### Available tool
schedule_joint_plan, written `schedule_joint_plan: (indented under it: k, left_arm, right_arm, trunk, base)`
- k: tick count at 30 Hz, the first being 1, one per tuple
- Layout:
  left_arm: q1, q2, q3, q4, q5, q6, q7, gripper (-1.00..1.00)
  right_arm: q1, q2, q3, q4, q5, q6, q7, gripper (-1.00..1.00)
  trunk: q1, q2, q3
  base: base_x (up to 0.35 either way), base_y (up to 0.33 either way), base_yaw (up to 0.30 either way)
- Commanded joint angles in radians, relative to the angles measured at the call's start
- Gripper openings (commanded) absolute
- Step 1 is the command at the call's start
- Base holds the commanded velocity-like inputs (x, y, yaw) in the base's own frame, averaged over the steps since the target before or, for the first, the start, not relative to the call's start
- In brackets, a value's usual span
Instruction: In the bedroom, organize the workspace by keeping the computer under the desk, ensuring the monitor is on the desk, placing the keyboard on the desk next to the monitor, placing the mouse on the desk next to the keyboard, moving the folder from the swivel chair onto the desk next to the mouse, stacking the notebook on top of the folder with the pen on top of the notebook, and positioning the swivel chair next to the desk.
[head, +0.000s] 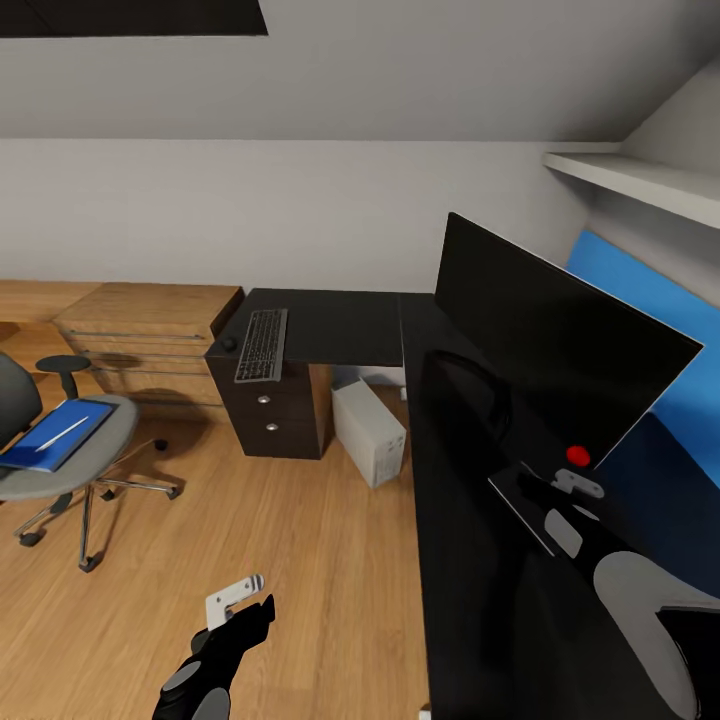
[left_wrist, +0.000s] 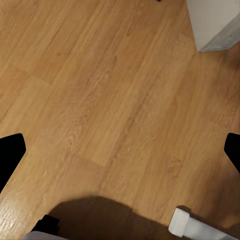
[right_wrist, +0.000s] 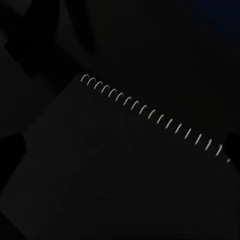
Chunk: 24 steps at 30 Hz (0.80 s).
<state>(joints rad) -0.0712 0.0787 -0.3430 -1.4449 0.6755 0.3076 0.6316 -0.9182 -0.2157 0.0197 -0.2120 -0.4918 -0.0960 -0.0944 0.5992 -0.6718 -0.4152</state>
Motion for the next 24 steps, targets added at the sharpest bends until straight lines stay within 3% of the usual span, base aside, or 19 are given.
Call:
schedule_joint_plan:
  k: [1, 24]
  left_arm:
    - [-0.001, 0.001, -0.003, -0.002, 0.006, 0.002, 0.008, 1.0]
    - [-0.001, 0.0, -0.004, -0.014, 0.007, 0.003, 0.004, 1.0]
  right_arm:
    - [-0.001, 0.0, 0.002, 0.0, -0.005, -0.003, -0.002, 1.0]
    - [-0.001, -0.002, 0.0, 0.002, -0.001, -0.005, -0.001, 1.0]
  trunk:
    - [0.0, -0.001, -0.001]
    - [0.0, -0.001, -0.001]
  base:
    - [0.0, 0.0, 0.0]
    - [0.0, 0.0, -0.051]
